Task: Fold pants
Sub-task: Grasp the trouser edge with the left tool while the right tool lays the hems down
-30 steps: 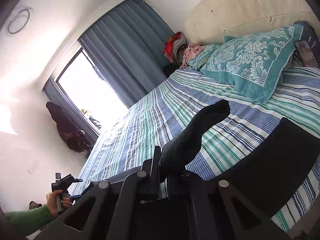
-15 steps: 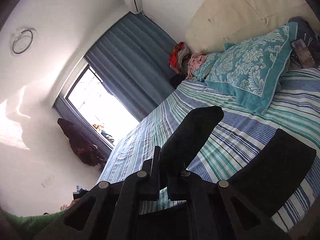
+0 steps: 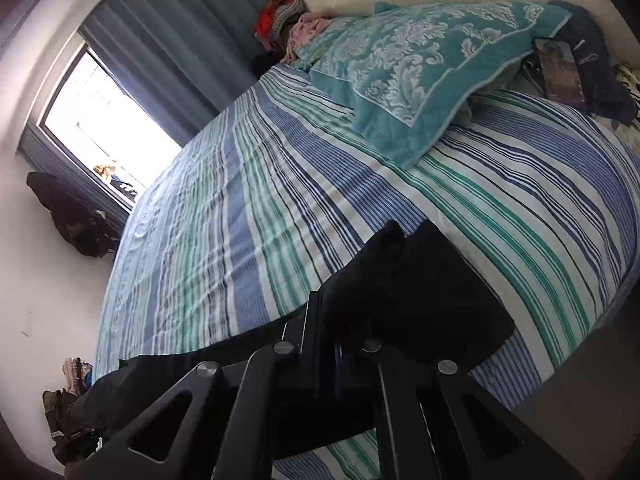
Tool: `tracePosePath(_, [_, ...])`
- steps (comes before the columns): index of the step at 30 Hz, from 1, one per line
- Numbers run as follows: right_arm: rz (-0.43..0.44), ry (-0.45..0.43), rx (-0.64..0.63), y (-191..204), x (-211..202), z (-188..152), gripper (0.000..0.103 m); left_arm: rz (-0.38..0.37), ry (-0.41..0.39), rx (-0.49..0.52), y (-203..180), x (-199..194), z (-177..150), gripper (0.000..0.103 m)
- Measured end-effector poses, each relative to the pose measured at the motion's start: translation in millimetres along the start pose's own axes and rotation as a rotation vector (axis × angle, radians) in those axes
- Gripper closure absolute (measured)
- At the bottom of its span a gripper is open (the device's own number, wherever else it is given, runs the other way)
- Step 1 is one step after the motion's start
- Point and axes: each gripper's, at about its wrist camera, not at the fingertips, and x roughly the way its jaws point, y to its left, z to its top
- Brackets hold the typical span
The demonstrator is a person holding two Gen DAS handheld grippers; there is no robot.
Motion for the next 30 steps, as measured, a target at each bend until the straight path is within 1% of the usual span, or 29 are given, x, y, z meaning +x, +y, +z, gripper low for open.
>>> tracePosePath(2, [-0.056,0.022,0.016,-14,3,-6,0.098,0.014,-0.008,0.020,-2,-1,-3,0.093])
tracePosePath(4, [-0.079,0.036,0.040,-25,5,-10,0.098,0.012,-0.006,0.033,-3,-2,-4,0.093])
tracePosePath(7, [-0.142,0.067,0.025,-31,11,-16,0.098,0.016,-0.008,0.044,-2,-4,-5,0.093])
tracePosePath(8, [-0.154,0.082,0.022,-32,13,-17,0.098,0.018,-0.006,0.044,-2,-4,-5,0.093])
tracePosePath(9, [-0.156,0.078,0.018,-32,12,-18,0.098,0.018,-0.002,0.043,-1,-4,-6,0.093])
tracePosePath(10, [-0.161,0.070,0.004,-30,10,-17,0.098,0.020,0.000,0.044,-1,-3,-7,0.093])
tracePosePath(13, [-0.206,0.067,-0.096,-17,10,-16,0.098,0.031,0.001,0.054,-7,0,-9,0.093])
tracePosePath(15, [-0.212,0.041,-0.149,-11,8,-15,0.098,0.035,-0.007,0.060,-10,0,-11,0.093])
tracePosePath(18, [-0.152,-0.087,-0.303,12,-10,-13,0.098,0.042,-0.045,0.093,-17,0,-15,0.093])
tracePosePath(20, [-0.098,-0.161,-0.362,21,-23,-12,0.098,0.061,-0.038,0.104,-16,5,-18,0.093])
tracePosePath(21, [-0.115,-0.153,-0.362,18,-19,-11,0.098,0.073,-0.020,0.100,-14,10,-20,0.093])
tracePosePath(22, [-0.156,-0.087,-0.339,9,-5,-9,0.098,0.073,-0.004,0.091,-12,14,-21,0.092])
tracePosePath(23, [-0.199,0.000,-0.300,-4,13,-8,0.098,0.069,0.001,0.086,-12,16,-22,0.092])
tracePosePath(24, [-0.225,0.070,-0.265,-16,26,-9,0.098,0.072,-0.001,0.092,-13,16,-22,0.092])
tracePosePath(25, [-0.237,0.113,-0.246,-25,35,-11,0.097,0.078,-0.003,0.103,-16,16,-22,0.092])
tracePosePath(26, [-0.239,0.125,-0.236,-31,39,-13,0.097,0.082,-0.004,0.112,-18,16,-22,0.091])
tracePosePath(30, [-0.234,0.096,-0.188,-37,38,-16,0.096,0.092,0.003,0.123,-25,20,-22,0.091])
